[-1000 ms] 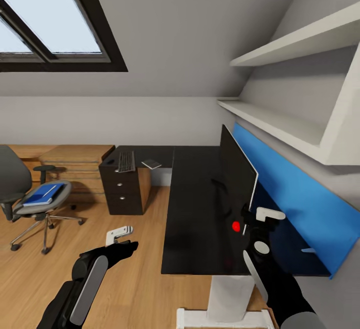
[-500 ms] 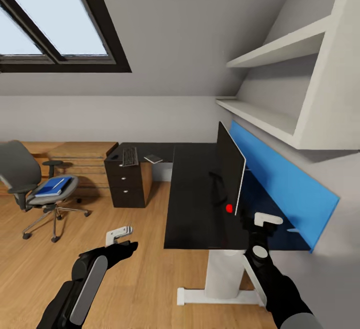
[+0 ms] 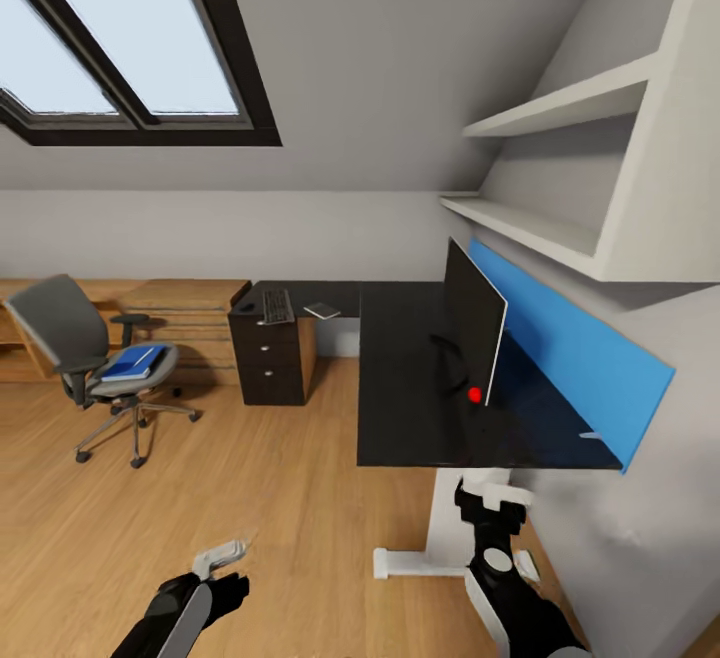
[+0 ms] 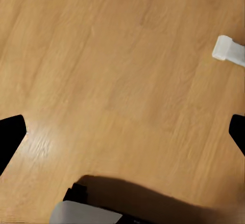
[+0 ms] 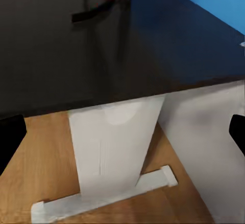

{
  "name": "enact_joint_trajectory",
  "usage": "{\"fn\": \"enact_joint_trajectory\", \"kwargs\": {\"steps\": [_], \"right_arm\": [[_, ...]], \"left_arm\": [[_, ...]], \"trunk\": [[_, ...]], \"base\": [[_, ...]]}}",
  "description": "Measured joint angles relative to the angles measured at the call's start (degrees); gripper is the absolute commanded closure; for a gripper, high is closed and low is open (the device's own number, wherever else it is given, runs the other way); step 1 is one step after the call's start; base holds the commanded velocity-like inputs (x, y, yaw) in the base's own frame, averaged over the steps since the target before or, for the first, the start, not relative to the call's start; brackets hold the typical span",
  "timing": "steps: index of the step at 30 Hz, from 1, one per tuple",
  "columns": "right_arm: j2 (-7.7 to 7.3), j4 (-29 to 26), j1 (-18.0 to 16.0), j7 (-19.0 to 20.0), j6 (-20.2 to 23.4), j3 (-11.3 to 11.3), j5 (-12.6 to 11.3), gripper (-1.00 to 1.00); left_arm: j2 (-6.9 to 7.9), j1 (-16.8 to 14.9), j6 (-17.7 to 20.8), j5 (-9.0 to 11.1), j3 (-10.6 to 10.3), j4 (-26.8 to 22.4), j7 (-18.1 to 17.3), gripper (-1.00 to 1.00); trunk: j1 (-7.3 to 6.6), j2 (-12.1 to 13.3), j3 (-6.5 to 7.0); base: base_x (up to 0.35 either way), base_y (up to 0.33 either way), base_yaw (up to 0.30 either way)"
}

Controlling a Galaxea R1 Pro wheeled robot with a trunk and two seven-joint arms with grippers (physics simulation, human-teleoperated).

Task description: In the bedroom, organize the workspace by keeping the computer under the desk, ensuring the monitor is on the desk, placing the keyboard on the desk next to the monitor, placing the mouse on the desk next to the keyboard, moving the folder from the swivel chair onto the desk next to the mouse, stacking the notebook on top of the folder with the pen on top of the notebook, and positioning the swivel chair next to the desk.

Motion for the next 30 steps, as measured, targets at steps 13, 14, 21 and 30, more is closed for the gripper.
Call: {"fn": "enact_joint_trajectory", "kwargs": {"steps": [13,14,21,30], "right_arm": [[1.1,24.74,0.0,1.22,-10.61,-0.39,-0.03,-1.0],[1.11,26.26,0.01,1.8,-11.45,-0.41,-0.05,-1.0],[0.85,29.33,0.01,7.67,-13.94,-0.77,-0.06,-1.0],[1.08,30.89,0.04,9.14,-14.22,-0.52,-0.03,-1.0]], "left_arm": [[0.16,-0.02,-21.14,-6.89,-0.5,20.41,-4.63,-1.0],[0.15,-0.02,-25.36,-7.37,-0.59,22.66,-6.22,-1.0],[0.16,0.0,-39.91,-8.27,-0.76,27.94,-10.07,-1.0],[-0.15,0.0,-41.1,-8.39,-0.84,29.16,-10.15,-1.0]], "trunk": [[-0.02,-0.01,0.0],[-0.02,-0.01,0.0],[-0.02,-0.01,-0.03],[-0.02,-0.01,-0.39]], "base": [[-0.025,0.325,0.0],[-0.001,0.331,0.0],[0.0,0.331,0.0],[0.0,0.332,0.08]]}}
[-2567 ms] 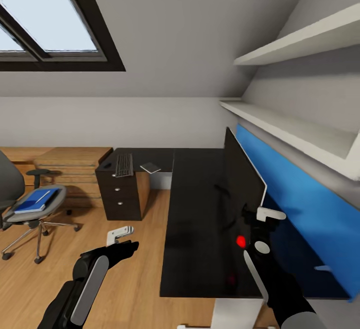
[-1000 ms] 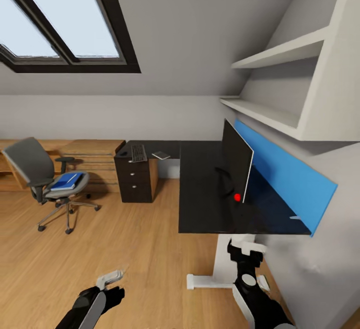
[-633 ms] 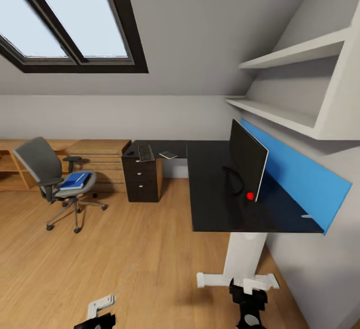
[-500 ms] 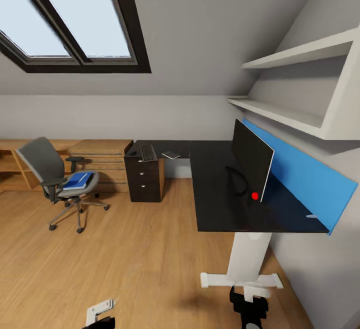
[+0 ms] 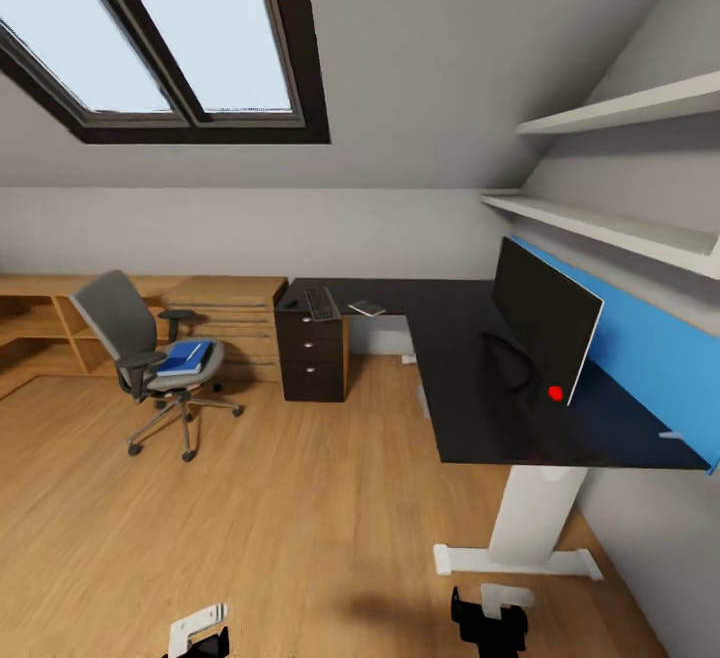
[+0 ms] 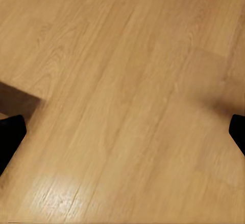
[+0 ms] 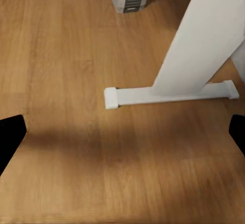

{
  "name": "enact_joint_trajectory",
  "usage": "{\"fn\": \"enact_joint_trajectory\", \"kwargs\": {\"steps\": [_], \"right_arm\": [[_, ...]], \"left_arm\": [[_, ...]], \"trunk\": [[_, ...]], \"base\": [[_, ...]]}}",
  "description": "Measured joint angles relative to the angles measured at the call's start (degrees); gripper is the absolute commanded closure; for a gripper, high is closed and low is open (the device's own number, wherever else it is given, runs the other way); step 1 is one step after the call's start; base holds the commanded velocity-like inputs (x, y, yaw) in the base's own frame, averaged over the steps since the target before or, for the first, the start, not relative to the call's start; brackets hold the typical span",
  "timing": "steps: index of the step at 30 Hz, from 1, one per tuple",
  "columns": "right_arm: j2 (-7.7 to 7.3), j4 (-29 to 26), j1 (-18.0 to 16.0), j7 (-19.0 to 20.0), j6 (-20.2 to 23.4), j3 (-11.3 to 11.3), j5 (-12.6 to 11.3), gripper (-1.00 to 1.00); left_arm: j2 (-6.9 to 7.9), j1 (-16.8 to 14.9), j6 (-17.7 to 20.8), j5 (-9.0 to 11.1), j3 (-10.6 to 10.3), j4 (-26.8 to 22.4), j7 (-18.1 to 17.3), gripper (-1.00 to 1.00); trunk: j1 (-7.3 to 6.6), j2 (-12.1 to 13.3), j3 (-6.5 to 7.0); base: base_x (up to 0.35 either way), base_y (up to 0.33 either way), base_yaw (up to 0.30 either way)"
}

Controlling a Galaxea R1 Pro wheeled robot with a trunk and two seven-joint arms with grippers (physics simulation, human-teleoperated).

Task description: In the bedroom, organize the workspace by keeping the computer under the desk, ensuring the monitor is on the desk, placing the keyboard on the desk next to the monitor, placing the mouse on the desk next to the keyboard, moving the folder from the swivel chair onto the desk next to the mouse, stacking the notebook on top of the folder with the pen on top of the notebook, and positioning the swivel chair next to the desk.

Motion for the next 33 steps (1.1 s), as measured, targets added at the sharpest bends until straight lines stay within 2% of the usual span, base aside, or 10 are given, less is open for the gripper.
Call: {"fn": "enact_joint_trajectory", "kwargs": {"steps": [10,11,12,14,20,33], "right_arm": [[0.45,0.28,-0.03,1.74,-0.06,0.03,0.12,-1.0],[0.71,0.3,-0.02,2.19,-0.24,0.02,0.15,-1.0],[0.98,0.82,-0.01,3.28,-1.07,0.04,0.19,-1.0],[1.18,2.42,-0.03,4.15,-2.21,0.08,0.27,-1.0],[1.22,2.87,-0.04,4.42,-2.53,0.05,0.31,-1.0],[1.18,2.93,-0.05,4.44,-2.59,0.04,0.32,-1.0]], "left_arm": [[-0.28,0.0,-0.1,-0.06,-0.39,1.59,0.02,-1.0],[-0.39,0.0,-0.11,-0.07,-1.18,1.91,0.07,-1.0],[-0.58,0.0,-0.19,-0.05,-3.21,2.16,0.14,-1.0],[-0.79,-0.01,-0.67,0.0,-4.48,2.26,0.26,-1.0],[-0.84,0.0,-1.95,0.3,-4.61,2.36,0.25,-1.0],[-0.85,0.0,-1.98,0.4,-4.56,2.44,0.15,-1.0]], "trunk": [[-0.01,0.0,-0.68],[-0.01,-0.01,-0.74],[-0.02,-0.03,-0.77],[0.0,-0.01,-0.78],[-0.02,-0.02,-0.78],[-0.03,-0.02,-0.79]], "base": [[0.022,0.333,0.146],[0.181,0.226,0.038],[0.161,0.181,0.03],[0.023,0.025,0.004],[0.157,0.014,0.001],[0.311,0.091,0.0]]}}
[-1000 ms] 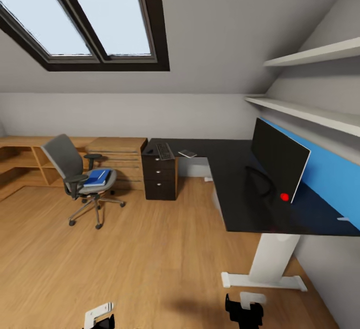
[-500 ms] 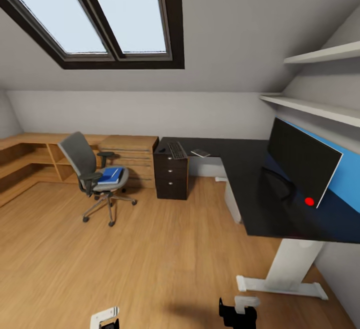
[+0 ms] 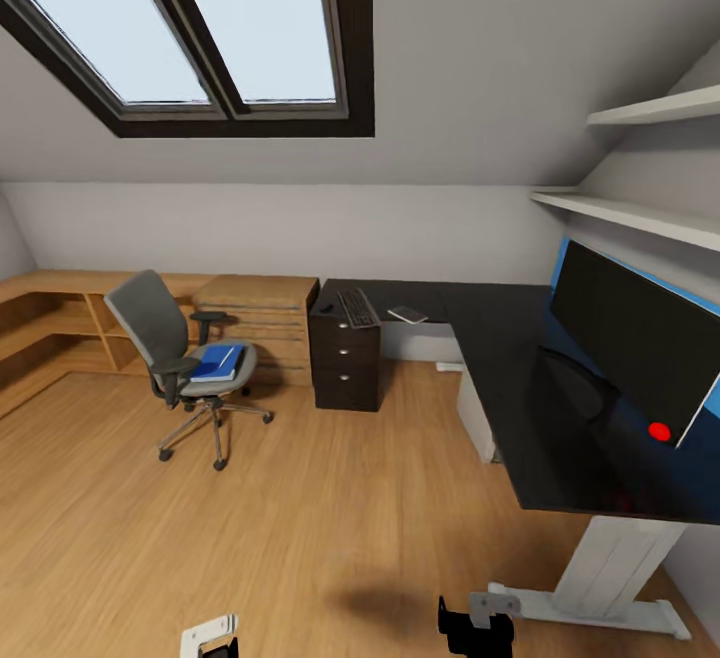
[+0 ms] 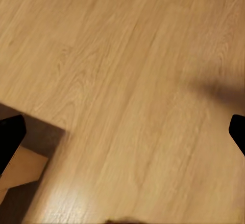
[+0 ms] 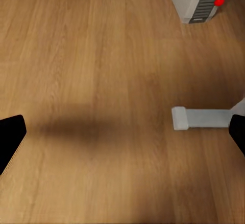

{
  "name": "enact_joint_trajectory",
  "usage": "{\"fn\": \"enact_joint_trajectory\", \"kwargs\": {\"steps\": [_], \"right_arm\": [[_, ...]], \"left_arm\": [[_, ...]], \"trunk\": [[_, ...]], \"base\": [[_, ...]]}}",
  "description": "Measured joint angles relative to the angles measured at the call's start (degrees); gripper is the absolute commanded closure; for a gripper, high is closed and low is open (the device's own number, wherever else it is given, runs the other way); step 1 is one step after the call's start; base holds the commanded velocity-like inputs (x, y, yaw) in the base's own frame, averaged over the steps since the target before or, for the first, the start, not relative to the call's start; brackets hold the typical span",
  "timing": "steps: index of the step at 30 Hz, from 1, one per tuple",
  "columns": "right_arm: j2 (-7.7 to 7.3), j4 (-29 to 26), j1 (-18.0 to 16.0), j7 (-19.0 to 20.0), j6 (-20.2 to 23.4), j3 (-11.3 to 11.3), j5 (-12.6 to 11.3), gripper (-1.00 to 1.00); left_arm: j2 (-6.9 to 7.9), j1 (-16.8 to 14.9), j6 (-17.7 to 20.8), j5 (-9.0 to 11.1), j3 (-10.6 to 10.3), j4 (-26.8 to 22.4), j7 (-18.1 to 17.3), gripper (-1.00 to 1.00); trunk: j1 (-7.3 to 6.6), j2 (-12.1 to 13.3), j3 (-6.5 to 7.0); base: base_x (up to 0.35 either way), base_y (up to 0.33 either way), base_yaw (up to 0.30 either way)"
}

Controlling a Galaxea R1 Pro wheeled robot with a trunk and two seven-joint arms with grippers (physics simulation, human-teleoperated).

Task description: In the bedroom, organize the workspace by keeping the computer under the desk, ensuring the monitor is on the desk, placing the keyboard on the desk next to the monitor, placing the mouse on the desk next to the keyboard, moving the folder from the swivel chair onto the desk next to the mouse, stacking the notebook on top of the folder with the pen on top of the notebook, and positioning the swivel chair next to the desk.

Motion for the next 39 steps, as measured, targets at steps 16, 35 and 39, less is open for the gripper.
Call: {"fn": "enact_joint_trajectory", "kwargs": {"steps": [16,35,39], "right_arm": [[0.03,0.09,0.03,0.01,-1.88,0.0,0.0,-1.0],[0.05,0.64,0.0,0.18,-2.56,0.0,0.34,-1.0],[0.04,0.69,0.01,0.19,-2.63,0.0,0.38,-1.0]], "left_arm": [[0.0,0.0,-0.02,-0.08,0.0,1.37,-0.23,-1.0],[-0.01,0.0,-0.23,-0.14,-0.08,1.41,-0.19,-1.0],[-0.27,0.0,-0.25,-0.19,-0.09,1.41,-0.18,-1.0]], "trunk": [[0.0,0.0,0.0],[0.0,0.0,0.0],[0.0,0.0,0.0]], "base": [[0.321,0.126,0.0],[0.321,0.128,0.0],[0.321,0.105,0.0]]}}
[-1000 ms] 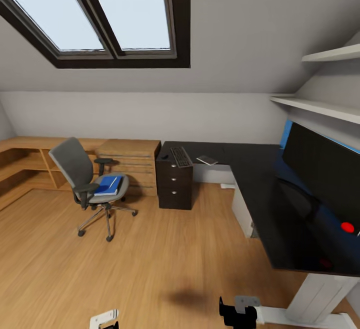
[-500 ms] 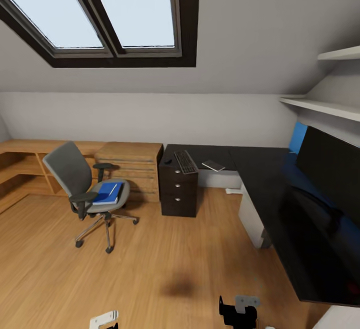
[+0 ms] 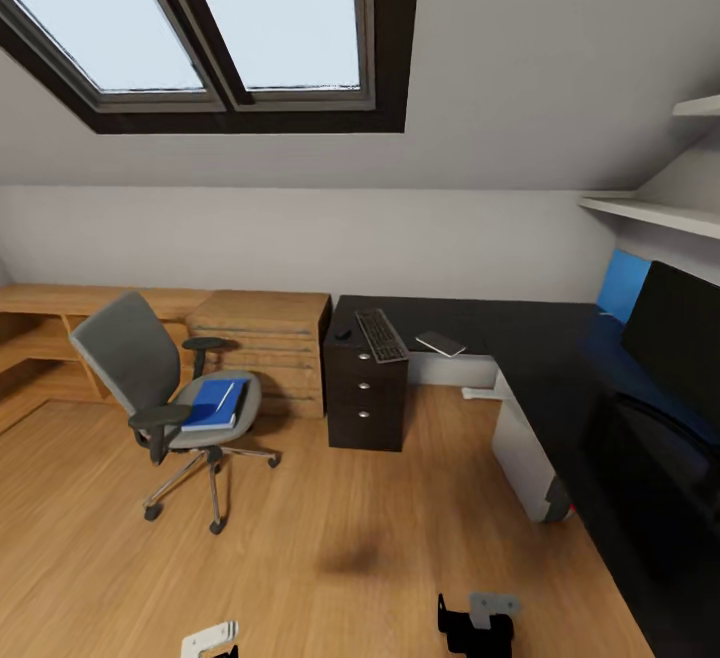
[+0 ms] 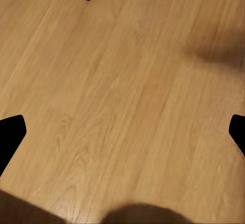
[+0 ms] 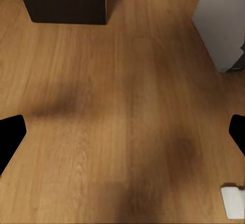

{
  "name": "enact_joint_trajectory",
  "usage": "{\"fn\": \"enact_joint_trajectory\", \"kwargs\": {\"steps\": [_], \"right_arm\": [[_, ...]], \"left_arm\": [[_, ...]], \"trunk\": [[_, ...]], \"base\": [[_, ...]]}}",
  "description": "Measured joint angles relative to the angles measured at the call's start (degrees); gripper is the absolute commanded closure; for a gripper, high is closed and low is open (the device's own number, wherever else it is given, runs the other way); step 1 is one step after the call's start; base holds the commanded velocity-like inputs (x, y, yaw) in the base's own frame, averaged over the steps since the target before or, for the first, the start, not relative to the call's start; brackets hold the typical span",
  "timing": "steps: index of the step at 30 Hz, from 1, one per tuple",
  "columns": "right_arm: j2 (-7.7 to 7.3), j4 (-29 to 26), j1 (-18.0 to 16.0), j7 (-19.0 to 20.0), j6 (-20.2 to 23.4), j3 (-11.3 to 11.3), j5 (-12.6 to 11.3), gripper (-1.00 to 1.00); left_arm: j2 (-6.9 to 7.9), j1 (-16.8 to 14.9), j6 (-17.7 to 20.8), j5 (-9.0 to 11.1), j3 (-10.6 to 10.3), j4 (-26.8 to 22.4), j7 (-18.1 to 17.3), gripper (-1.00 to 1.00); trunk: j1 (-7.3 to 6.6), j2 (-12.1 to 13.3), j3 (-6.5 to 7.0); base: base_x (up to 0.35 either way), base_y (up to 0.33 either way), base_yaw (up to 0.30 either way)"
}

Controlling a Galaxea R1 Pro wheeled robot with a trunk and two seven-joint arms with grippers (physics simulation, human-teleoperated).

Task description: In the bedroom, organize the workspace by keeping the computer under the desk, ensuring the monitor is on the desk, placing the keyboard on the desk next to the monitor, placing the mouse on the desk next to the keyboard, moving the folder from the swivel chair onto the desk next to the mouse, stacking the notebook on top of the folder with the pen on top of the notebook, and positioning the swivel chair next to the desk.

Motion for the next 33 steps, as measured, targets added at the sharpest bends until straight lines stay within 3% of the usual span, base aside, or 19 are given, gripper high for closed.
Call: {"fn": "enact_joint_trajectory", "kwargs": {"steps": [26,33], "right_arm": [[-0.06,0.02,0.01,-0.01,-0.01,0.0,-0.06,-1.0],[-0.1,-1.94,-0.04,-0.06,0.0,0.1,-0.14,-1.0]], "left_arm": [[-0.42,0.0,-0.01,-0.18,-0.02,-0.08,0.09,-1.0],[-0.37,0.0,0.62,-0.18,-0.15,-7.75,0.04,-1.0]], "trunk": [[0.0,0.0,0.0],[0.0,0.0,0.0]], "base": [[0.333,0.008,0.0],[0.335,0.0,0.0]]}}
